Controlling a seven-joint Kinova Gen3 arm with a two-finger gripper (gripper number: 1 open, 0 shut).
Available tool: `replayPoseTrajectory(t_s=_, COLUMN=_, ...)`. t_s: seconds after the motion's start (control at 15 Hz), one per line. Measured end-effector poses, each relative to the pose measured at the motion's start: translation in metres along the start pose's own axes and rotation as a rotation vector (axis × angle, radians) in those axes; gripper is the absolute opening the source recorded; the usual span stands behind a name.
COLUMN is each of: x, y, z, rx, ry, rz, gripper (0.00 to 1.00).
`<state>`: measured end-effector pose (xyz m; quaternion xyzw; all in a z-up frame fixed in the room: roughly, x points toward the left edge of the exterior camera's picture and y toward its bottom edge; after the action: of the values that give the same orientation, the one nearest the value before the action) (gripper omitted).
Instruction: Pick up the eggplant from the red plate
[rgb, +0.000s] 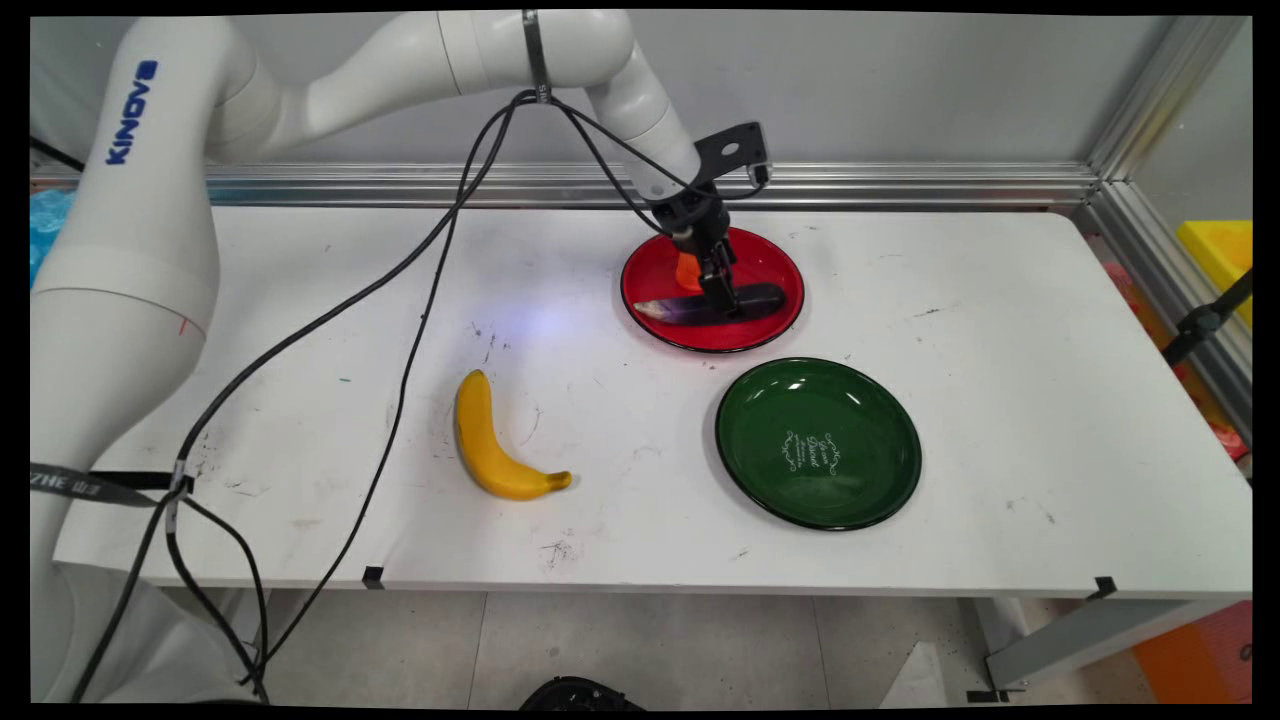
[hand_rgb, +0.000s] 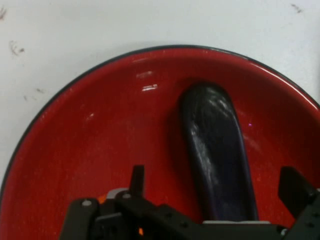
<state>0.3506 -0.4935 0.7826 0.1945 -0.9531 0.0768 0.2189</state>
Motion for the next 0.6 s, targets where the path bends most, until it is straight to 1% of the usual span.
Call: replayPoseTrajectory(t_s=0.6, x=-0.008, y=0.012, z=-0.002, rx=-0.012, ry=-0.005, rz=-0.030, gripper=1.00)
